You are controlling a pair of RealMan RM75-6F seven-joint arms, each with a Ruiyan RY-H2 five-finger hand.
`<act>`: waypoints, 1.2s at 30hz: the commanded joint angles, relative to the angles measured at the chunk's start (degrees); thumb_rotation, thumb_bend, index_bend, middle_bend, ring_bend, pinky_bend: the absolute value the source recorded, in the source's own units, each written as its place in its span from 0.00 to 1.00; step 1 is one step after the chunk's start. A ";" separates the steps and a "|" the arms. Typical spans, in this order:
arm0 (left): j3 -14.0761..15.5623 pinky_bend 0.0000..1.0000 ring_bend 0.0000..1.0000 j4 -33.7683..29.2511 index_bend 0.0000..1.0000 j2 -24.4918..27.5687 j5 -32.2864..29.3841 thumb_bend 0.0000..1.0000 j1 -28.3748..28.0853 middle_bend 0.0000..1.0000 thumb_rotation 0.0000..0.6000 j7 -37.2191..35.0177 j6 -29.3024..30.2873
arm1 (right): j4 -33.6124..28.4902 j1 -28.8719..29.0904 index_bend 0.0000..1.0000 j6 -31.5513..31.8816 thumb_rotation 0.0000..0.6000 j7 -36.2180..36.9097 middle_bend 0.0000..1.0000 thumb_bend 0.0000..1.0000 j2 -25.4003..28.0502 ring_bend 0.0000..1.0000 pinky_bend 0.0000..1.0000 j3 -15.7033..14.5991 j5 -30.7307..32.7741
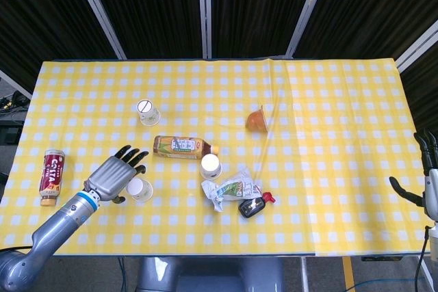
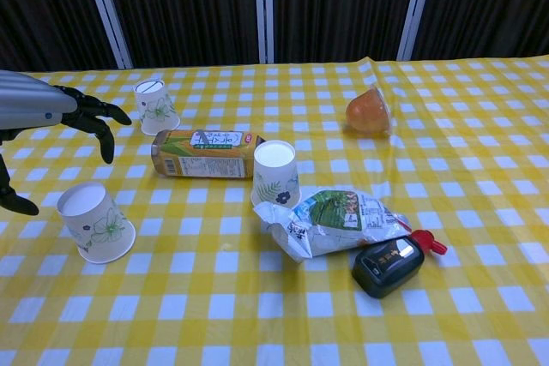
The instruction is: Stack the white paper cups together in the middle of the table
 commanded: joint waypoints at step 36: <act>1.89 0.00 0.00 6.27 0.51 -7.36 7.31 0.29 0.96 0.00 1.00 -3.18 10.00 | -1.27 -2.10 0.05 -0.08 1.00 1.67 0.00 0.12 0.79 0.00 0.00 2.32 -2.48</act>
